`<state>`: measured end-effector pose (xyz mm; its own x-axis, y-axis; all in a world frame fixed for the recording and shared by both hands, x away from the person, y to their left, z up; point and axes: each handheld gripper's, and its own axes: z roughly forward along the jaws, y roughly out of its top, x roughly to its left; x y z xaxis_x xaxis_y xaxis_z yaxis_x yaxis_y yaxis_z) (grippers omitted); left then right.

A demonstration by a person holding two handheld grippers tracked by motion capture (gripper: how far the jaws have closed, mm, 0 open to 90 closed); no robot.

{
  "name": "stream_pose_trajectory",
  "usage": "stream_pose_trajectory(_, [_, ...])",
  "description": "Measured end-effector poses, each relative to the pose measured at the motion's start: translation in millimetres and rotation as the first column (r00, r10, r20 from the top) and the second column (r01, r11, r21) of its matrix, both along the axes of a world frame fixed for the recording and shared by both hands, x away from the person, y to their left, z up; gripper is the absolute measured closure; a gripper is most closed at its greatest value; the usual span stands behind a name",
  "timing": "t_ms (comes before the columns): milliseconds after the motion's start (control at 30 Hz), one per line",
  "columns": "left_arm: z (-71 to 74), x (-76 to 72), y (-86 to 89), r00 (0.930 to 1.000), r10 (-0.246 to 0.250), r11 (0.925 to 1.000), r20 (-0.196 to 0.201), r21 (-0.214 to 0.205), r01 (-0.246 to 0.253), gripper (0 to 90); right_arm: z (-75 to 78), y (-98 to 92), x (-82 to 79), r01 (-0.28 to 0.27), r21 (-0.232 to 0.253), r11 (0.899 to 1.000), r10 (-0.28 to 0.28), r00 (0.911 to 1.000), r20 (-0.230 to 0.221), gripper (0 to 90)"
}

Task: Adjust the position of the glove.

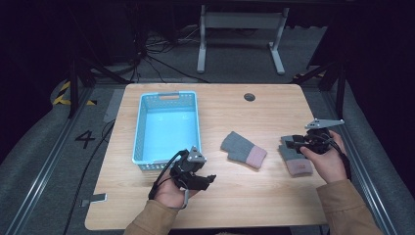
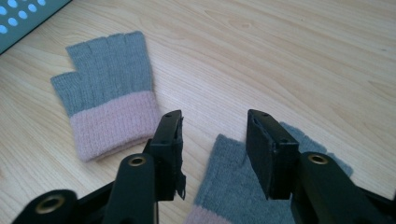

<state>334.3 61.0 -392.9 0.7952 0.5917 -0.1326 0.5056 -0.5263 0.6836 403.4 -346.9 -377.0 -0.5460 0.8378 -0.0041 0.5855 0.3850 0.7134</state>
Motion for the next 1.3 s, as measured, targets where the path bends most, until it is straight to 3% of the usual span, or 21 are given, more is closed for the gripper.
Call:
stream_pose_trajectory(367, [2.1,-1.7,3.6,1.0000,0.004,1.0000,0.006,-0.004,-0.004,40.9,3.0,13.1,3.8,-0.050,0.038,0.998,0.050,0.9987,0.007,55.0])
stream_pose_trajectory(600, [2.9,-3.2,6.3,0.9999,0.011,0.9999,0.005,-0.007,-0.011,40.9,4.3,27.4,8.0,-0.093,0.038,0.995,0.092,0.9957,0.008,54.2])
stream_pose_trajectory(967, [3.9,-2.6,8.4,0.9999,0.015,0.9999,0.000,-0.008,-0.015,40.9,-2.5,50.8,16.6,-0.153,0.021,0.988,0.154,0.9874,-0.038,52.8])
stream_pose_trajectory(1300, [2.9,-2.2,7.2,1.0000,0.007,1.0000,-0.005,0.001,-0.007,40.8,-18.7,71.3,24.7,-0.195,-0.015,0.981,0.193,0.9773,-0.087,51.5])
